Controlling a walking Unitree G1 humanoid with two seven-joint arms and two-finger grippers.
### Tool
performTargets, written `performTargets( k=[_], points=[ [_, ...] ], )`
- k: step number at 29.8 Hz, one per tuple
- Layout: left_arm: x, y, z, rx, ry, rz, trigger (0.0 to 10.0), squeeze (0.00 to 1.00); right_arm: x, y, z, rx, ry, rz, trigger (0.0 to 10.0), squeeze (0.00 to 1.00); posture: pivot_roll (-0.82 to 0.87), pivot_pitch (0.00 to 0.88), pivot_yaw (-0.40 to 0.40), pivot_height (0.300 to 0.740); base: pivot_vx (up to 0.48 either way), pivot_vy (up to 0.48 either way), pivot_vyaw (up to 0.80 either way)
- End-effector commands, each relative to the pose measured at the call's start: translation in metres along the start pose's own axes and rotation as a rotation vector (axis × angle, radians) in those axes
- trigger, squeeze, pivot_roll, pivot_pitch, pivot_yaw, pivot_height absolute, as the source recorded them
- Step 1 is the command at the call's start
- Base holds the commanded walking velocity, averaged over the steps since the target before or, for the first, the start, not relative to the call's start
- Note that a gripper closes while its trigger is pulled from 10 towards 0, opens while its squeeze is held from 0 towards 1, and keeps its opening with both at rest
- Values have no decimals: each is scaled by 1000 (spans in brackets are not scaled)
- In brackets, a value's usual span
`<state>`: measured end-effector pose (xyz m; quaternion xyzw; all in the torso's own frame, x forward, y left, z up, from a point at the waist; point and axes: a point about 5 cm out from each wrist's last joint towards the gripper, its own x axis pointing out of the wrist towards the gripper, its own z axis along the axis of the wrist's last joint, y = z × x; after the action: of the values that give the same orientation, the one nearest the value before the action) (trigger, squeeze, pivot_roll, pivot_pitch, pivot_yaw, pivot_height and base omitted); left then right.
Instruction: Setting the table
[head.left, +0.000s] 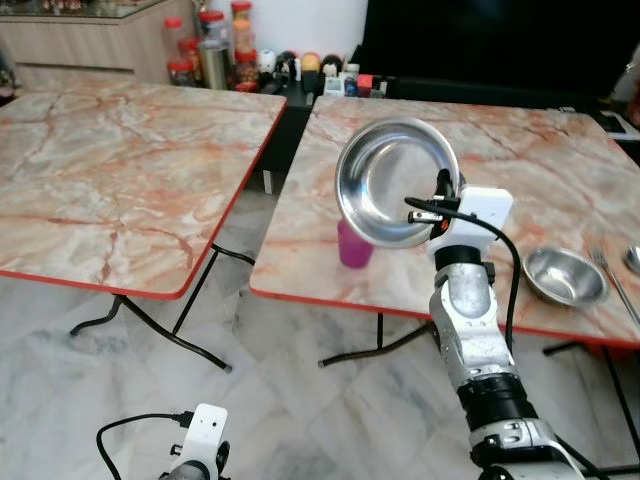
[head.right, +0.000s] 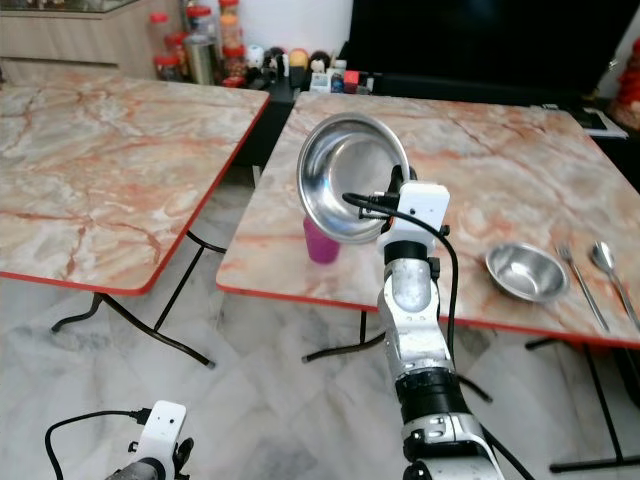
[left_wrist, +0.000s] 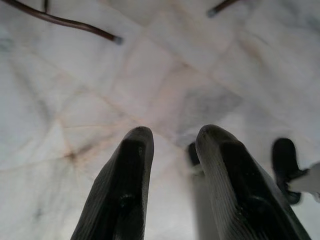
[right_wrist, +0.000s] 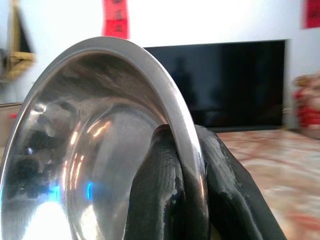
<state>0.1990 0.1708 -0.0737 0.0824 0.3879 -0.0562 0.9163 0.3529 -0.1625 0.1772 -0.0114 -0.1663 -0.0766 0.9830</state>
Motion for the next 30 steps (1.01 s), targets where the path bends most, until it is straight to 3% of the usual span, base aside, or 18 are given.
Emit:
performTargets(
  k=[1,30],
  points=[
    [-1,7,0,-5,-3,20,10000,0,4,6,15,23,-57,6,10000,0,-26,0,-27,736,0,364,0],
    [1,15,5,-11,-2,40,10000,0,1,25,11,55,-25,34,10000,0,-6,0,-3,736,0,434,0]
  ],
)
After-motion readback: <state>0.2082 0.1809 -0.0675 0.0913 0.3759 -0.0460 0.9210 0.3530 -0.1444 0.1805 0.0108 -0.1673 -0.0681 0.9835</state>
